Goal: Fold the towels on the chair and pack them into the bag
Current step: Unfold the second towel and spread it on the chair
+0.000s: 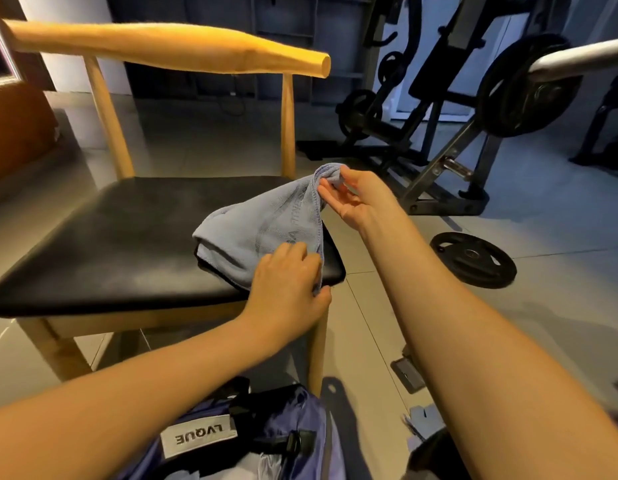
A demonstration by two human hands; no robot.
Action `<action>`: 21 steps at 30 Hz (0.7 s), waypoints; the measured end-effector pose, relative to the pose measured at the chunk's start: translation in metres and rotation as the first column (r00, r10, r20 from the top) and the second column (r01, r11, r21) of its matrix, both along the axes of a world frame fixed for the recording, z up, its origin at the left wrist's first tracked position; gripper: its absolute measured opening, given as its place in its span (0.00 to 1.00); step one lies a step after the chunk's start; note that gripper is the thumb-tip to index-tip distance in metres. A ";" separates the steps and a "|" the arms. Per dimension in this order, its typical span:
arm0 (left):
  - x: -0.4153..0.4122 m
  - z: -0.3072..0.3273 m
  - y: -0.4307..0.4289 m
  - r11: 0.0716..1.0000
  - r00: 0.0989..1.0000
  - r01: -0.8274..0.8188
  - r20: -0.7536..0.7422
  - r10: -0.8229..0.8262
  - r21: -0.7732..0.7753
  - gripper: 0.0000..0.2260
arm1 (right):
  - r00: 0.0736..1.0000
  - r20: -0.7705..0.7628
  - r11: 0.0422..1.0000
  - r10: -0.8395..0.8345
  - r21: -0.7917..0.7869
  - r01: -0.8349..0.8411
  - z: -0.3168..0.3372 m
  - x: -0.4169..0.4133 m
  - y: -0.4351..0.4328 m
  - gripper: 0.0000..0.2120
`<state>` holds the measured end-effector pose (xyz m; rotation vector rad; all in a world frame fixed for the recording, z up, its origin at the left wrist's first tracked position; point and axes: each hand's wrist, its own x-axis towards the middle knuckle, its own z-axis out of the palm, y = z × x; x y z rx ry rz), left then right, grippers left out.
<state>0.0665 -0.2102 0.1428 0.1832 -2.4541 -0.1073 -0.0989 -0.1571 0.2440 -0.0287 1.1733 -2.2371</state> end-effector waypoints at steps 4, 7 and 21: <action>0.012 -0.003 -0.009 0.998 1.000 0.019 -0.011 -0.018 0.067 0.14 | 1.000 0.003 1.000 0.006 -0.030 -0.006 0.003 0.001 0.003 0.06; 0.028 0.007 -0.015 0.987 0.997 0.072 -0.046 -0.065 0.146 0.11 | 1.000 -0.008 0.999 -0.010 -0.052 0.009 0.004 -0.002 0.002 0.05; 0.131 0.153 -0.151 0.818 0.991 0.128 -0.111 -0.079 0.561 0.10 | 0.759 -0.626 0.932 -0.178 0.141 0.334 0.056 0.025 -0.003 0.06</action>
